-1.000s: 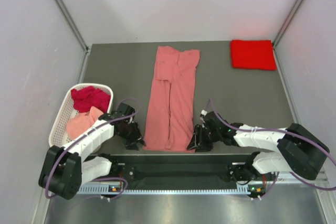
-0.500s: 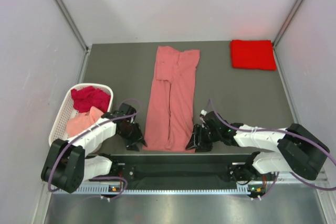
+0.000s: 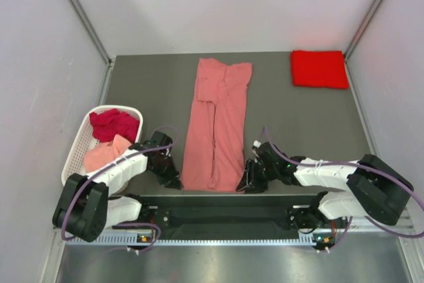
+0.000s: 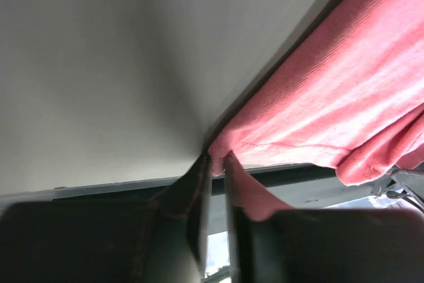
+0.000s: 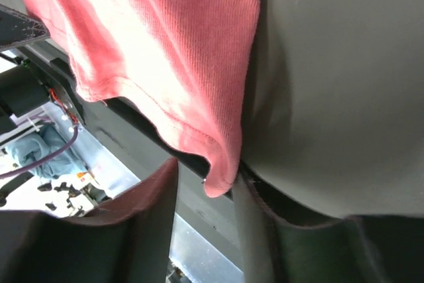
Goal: Fold and stack the t-shirts
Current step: Fold the tshirt
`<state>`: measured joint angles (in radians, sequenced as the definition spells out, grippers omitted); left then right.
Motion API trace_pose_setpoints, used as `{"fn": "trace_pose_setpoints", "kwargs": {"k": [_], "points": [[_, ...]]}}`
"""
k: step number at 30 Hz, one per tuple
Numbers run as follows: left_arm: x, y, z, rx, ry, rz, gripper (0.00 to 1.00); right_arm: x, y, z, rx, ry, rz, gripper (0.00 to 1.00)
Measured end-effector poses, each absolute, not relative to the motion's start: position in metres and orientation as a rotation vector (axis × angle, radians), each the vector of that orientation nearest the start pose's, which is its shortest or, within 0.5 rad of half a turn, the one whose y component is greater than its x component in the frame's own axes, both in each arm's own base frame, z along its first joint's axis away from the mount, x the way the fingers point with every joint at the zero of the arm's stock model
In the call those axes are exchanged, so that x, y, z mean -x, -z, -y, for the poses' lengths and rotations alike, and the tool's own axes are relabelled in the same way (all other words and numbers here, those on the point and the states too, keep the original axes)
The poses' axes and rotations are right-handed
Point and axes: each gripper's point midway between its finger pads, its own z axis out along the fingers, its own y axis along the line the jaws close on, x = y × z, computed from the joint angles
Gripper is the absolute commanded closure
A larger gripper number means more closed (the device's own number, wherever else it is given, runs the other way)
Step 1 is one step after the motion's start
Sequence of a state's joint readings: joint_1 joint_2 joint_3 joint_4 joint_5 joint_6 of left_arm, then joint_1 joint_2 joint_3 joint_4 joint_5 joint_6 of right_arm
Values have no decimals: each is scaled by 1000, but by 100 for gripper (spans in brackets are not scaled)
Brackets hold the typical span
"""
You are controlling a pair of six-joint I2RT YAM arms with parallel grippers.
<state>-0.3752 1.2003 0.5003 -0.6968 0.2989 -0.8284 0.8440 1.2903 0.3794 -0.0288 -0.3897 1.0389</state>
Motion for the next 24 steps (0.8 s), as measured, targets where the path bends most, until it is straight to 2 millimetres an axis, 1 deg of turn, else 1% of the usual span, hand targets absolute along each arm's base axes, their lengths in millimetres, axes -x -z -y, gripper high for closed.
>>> {"fn": "trace_pose_setpoints", "kwargs": {"k": [1, 2, 3, 5, 6, 7, 13, 18, 22, 24], "points": [[-123, -13, 135, 659, 545, -3048, 91, -97, -18, -260, -96, -1093, -2881, 67], [-123, -14, 136, 655, 551, -3046, 95, -97, -16, -260, -99, -1089, -2886, 70], [-123, -14, 136, 646, 556, -3046, 100, -97, -15, -260, -101, -1086, -2891, 78], [-123, -14, 137, 637, 563, -3047, 100, -95, -12, -259, -103, -1073, -2904, 88], [-123, -14, 137, 633, 565, -3048, 100, -95, -10, -259, -106, -1069, -2913, 97], [-123, -14, 137, 631, 566, -3049, 100, -94, -9, -259, -106, -1059, -2918, 100], [-123, -17, 138, 609, 578, -3038, 100, -92, -10, -266, -64, -1020, -2940, 100], [-120, -29, 137, 557, 583, -3005, 100, -82, -10, -269, -17, -975, -2937, 100], [-122, -43, 134, 523, 562, -2977, 100, -74, -1, -255, -26, -844, -2983, 100], [-130, -51, 135, 511, 550, -2961, 100, -77, -4, -249, -34, -781, -2991, 100]]}}
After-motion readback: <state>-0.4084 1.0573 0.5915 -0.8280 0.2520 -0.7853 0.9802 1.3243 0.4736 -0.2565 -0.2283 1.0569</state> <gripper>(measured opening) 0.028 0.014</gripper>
